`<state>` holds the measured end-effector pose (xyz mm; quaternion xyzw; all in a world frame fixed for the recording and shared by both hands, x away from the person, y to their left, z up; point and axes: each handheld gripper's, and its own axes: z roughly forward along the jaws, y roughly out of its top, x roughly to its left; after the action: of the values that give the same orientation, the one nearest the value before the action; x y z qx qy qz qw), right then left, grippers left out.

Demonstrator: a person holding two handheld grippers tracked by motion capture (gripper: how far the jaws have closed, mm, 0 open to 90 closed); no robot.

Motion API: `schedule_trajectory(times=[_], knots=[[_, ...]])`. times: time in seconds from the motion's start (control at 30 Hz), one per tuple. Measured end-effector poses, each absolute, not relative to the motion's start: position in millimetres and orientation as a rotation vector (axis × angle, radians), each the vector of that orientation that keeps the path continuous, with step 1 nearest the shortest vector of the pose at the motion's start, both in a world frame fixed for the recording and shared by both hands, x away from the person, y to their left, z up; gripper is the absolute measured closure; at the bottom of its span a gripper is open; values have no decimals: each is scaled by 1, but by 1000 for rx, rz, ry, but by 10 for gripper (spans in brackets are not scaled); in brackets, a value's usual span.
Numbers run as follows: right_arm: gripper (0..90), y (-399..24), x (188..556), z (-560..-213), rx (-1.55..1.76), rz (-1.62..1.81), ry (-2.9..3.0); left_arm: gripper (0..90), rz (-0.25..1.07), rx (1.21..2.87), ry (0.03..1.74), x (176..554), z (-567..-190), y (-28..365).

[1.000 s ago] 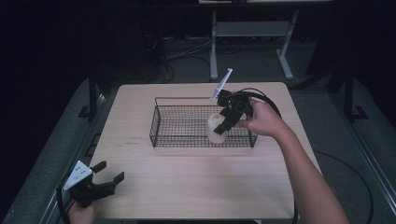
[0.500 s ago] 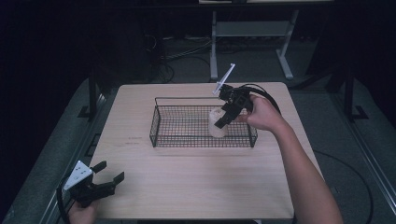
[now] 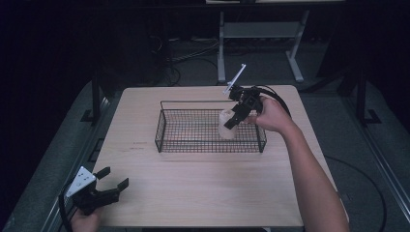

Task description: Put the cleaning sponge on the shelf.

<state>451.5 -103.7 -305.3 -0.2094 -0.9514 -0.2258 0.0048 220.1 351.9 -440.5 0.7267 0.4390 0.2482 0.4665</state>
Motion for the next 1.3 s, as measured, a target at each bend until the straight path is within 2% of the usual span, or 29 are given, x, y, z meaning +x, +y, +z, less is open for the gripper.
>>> schedule_trajectory(times=[0.47, 1.3], knots=[[292, -105, 465, -302, -698, -701, -2984, 139, 608, 1782, 1074, 220, -441, 351], [292, -110, 487, -322, -811, -676, -2967, 139, 611, 1786, 1072, 220, -441, 351]])
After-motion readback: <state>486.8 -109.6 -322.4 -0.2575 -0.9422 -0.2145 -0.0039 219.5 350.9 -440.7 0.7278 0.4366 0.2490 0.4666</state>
